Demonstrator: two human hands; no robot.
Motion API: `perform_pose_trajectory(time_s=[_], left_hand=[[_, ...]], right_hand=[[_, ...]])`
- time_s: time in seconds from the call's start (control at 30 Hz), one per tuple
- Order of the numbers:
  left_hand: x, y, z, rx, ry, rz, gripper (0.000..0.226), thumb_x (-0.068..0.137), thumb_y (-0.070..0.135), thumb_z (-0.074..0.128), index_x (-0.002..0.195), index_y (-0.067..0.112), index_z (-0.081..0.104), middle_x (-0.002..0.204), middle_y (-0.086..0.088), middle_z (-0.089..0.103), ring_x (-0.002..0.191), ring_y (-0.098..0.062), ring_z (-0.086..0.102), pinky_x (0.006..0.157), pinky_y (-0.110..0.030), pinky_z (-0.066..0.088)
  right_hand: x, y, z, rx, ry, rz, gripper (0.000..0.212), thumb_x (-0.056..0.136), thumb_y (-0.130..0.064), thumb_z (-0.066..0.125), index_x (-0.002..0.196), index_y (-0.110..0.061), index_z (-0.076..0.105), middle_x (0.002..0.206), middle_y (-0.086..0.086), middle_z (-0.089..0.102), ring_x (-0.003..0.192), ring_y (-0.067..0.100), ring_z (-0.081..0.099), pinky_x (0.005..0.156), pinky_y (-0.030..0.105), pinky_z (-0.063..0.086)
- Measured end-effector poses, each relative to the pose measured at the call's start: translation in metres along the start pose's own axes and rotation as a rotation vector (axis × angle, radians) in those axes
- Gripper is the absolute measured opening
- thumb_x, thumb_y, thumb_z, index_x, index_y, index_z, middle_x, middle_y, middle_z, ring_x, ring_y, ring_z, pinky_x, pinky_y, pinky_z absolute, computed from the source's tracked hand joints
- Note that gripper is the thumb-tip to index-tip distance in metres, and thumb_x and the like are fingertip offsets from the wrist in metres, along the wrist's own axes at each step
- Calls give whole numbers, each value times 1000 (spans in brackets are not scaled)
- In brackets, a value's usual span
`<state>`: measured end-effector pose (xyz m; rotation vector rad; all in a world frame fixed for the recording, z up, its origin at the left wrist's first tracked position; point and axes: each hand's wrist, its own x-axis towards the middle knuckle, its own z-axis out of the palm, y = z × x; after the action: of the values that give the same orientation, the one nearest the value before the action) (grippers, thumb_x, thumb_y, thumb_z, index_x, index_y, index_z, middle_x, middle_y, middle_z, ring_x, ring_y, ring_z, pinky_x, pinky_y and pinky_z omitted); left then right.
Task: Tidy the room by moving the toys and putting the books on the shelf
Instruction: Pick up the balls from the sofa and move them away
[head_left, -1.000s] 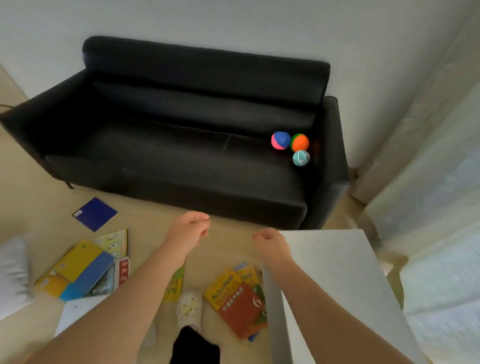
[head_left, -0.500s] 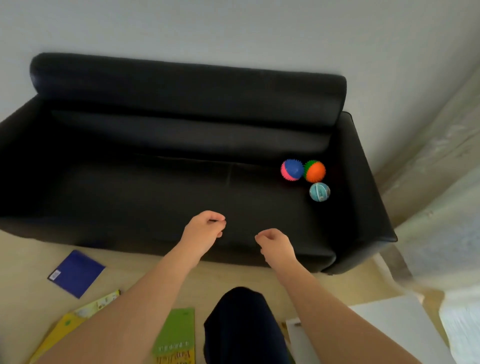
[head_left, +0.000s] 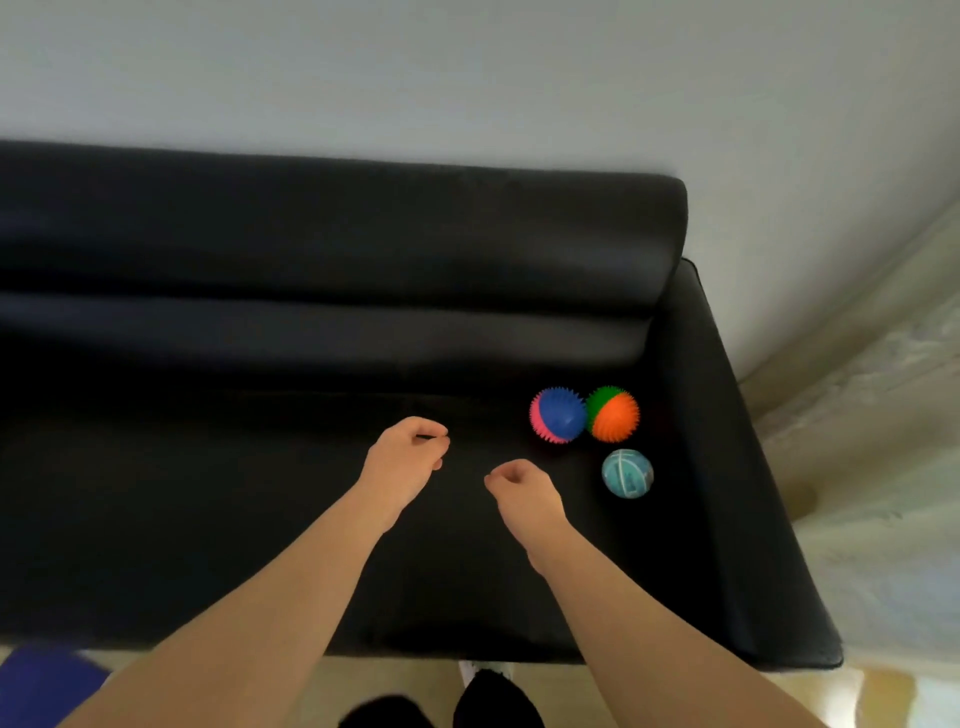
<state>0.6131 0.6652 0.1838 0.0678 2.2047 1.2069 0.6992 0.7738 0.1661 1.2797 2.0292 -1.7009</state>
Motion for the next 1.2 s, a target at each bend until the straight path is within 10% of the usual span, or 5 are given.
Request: perform_pose_trajectory(time_s=[0.67,1.2], left_hand=[[167,67,106,568,-330,231,34,93,21,52,127,24,50,123,5,54,107,-8,53,85,-22,42],[307,14,260,1198,-497,346,100,73,57,66,147,37,2,153,2,-20,142,-30,-15,112,-57,12]], right_hand=[[130,23,-100,150,269,293,29,93,-23,52,122,-18,51,107,-1,52,76,7,48,63,22,37],[301,79,-162,-322,211,167,71,88,-28,58,147,-29,17,156,-3,10,141,22,17,113,38,23]])
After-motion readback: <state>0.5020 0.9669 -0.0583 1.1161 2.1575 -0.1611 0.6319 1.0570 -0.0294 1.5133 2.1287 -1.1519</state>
